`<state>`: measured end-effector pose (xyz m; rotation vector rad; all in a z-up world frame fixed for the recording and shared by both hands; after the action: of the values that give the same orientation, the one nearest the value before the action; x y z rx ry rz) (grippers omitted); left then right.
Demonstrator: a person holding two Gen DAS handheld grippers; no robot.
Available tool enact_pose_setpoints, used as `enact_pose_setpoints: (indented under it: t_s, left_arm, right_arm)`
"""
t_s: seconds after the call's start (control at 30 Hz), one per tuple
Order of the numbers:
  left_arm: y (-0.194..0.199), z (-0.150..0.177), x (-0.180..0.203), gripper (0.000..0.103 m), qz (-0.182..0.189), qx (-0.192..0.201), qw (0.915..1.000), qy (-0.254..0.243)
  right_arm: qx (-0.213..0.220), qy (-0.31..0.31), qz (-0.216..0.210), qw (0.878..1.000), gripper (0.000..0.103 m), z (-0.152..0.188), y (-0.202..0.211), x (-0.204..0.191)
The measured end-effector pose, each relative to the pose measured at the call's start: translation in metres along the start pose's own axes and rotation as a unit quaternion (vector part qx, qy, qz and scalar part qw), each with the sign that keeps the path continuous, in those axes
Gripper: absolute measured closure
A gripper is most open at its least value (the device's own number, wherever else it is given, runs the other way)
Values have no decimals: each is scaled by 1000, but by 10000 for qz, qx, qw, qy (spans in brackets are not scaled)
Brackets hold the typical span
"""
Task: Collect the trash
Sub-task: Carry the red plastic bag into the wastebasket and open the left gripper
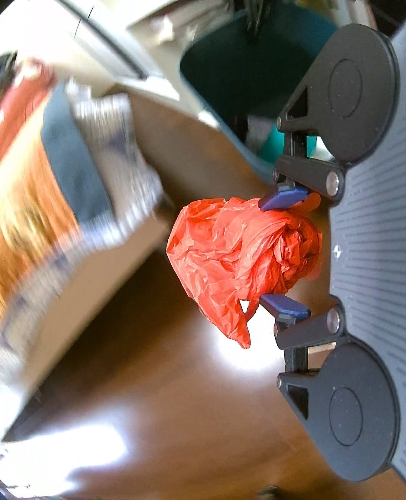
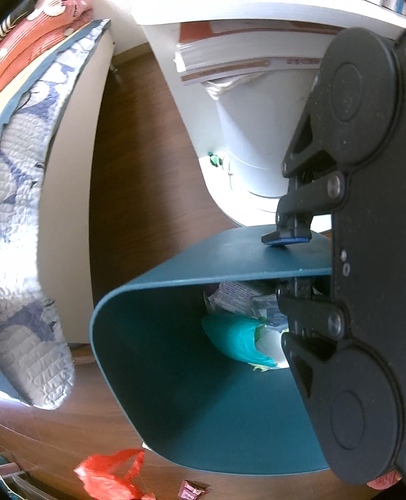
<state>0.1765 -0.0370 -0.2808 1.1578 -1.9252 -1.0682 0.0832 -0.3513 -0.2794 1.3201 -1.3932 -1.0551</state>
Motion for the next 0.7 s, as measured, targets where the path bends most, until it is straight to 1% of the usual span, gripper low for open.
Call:
enact_pose_setpoints:
  t_s: [0.13, 0.17, 0.27, 0.4, 0.47, 0.57, 0.7]
  left_arm:
    - [30, -8, 38, 45, 520, 229, 9977, -360]
    - [38, -7, 51, 45, 692, 258, 9959, -521]
    - [45, -3, 88, 45, 1041, 267, 9900, -914]
    - [27, 8, 128, 45, 1143, 38, 9853, -1270]
    - [13, 14, 148, 45, 1274, -131, 9821, -1383]
    - [1, 23, 169, 45, 1266, -229, 9790, -1583]
    - [-16, 30, 188, 45, 1342, -439, 9760, -1659]
  right_arm:
    - [34, 41, 27, 10000, 91, -2, 3, -2]
    - [41, 40, 33, 10000, 91, -2, 3, -3]
    - [49, 44, 30, 10000, 91, -5, 2, -4]
    - [39, 54, 25, 10000, 91, -9, 2, -4]
    - [45, 57, 24, 10000, 91, -9, 3, -4]
    - [42, 44, 16, 10000, 91, -11, 2, -2]
    - [36, 43, 8, 10000, 91, -8, 3, -3]
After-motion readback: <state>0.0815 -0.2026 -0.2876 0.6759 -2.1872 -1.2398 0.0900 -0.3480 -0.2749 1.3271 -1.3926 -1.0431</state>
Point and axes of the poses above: each gripper's, at about its wrist camera, not at the fingertips, and y roughly against the way its jaws point, x to its right, z to its underside, the point moved 5 cm from there along -y, roughly the way its jaws point, and after that the axes turned 13 degrees about -z, right-handed, at the moved point
